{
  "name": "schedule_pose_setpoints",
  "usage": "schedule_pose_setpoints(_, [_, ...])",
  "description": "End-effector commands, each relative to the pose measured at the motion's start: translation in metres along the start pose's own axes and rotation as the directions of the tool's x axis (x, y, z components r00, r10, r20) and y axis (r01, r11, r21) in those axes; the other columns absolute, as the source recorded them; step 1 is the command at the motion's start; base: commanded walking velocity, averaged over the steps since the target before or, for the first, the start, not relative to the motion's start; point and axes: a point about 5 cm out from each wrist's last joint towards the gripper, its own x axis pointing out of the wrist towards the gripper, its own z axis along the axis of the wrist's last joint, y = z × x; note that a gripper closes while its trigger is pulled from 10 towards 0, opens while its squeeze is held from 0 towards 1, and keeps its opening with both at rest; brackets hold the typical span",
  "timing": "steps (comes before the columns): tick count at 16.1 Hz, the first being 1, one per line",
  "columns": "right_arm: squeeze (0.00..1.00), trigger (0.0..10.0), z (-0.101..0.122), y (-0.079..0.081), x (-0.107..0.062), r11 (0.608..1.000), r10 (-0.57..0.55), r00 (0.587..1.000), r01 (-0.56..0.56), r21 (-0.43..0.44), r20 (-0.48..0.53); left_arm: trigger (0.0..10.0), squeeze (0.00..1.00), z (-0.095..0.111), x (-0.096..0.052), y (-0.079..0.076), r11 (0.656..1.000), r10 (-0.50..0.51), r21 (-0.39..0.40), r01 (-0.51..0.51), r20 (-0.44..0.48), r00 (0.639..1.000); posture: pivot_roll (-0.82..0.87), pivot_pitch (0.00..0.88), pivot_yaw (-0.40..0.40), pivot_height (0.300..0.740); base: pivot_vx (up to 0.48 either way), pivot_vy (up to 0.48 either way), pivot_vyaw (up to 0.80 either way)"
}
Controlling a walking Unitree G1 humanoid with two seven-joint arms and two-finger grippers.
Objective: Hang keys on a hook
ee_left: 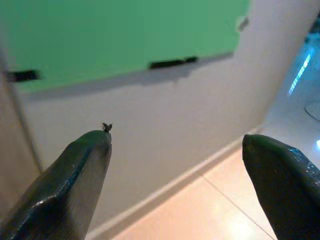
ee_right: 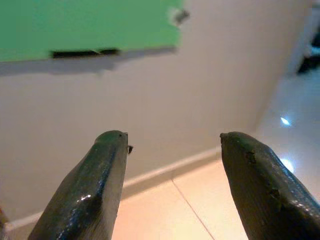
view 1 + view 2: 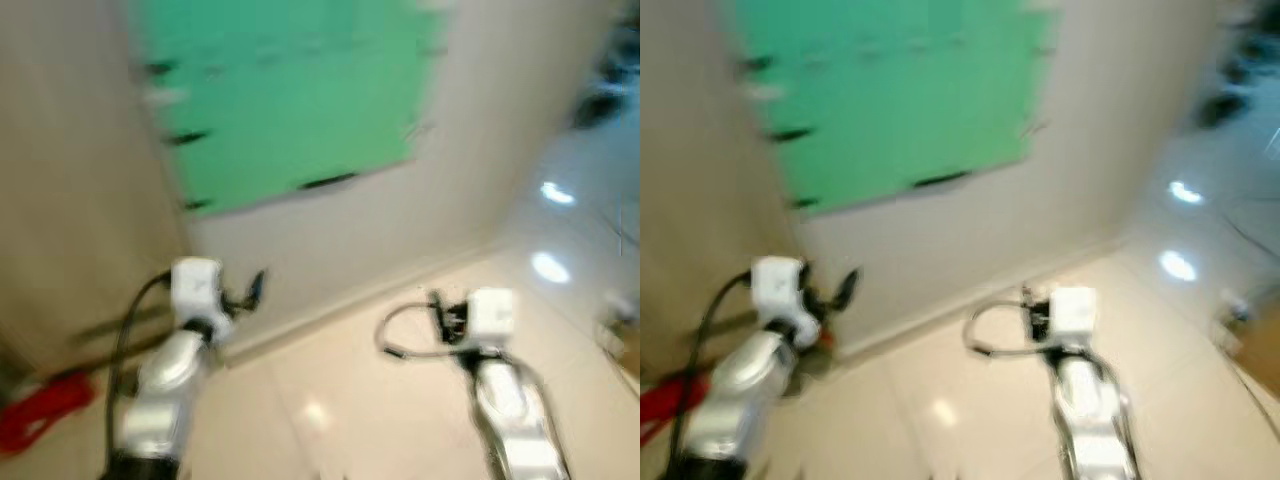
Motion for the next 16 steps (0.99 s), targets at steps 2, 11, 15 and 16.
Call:
schedule_pose_setpoints(2, [0.00, 10.0, 0.009, -0.015, 0.002, 0.997, -0.071, 0.996, 0.071, -0.002, 0.050, 10.0, 0.00, 0.004, 0.006, -0.003, 1.000, -0.007, -0.020, 0.007, 0.020, 1.000, -0.04, 0.000, 0.054, 0.740, 0.330, -0.343, -0.74])
schedule_pose_setpoints(11, [0.00, 10.0, 0.003, -0.029, -0.002, 0.991, -0.131, 0.991, 0.131, 0.002, 0.031, 10.0, 0.00, 0.002, 0.007, 0.005, 0.999, 0.014, -0.049, -0.012, 0.038, 0.999, -0.05, 0.000, 0.047, 0.740, 0.407, -0.177, -0.73])
schedule_pose_setpoints(15, [0.00, 10.0, -0.003, -0.032, -0.004, 0.990, -0.140, 0.990, 0.140, -0.015, 0.002, 10.0, 0.00, -0.002, 0.008, 0.001, 0.998, -0.002, -0.057, 0.003, 0.028, 1.000, -0.07, 0.000, 0.055, 0.740, 0.437, 0.000, -0.72])
schedule_pose_setpoints(16, [0.00, 10.0, -0.004, -0.032, -0.004, 0.991, -0.136, 0.991, 0.136, -0.007, -0.006, 10.0, 0.00, -0.002, 0.008, 0.000, 0.998, -0.004, -0.056, 0.005, 0.026, 1.000, -0.07, 0.000, 0.058, 0.740, 0.450, 0.000, -0.73])
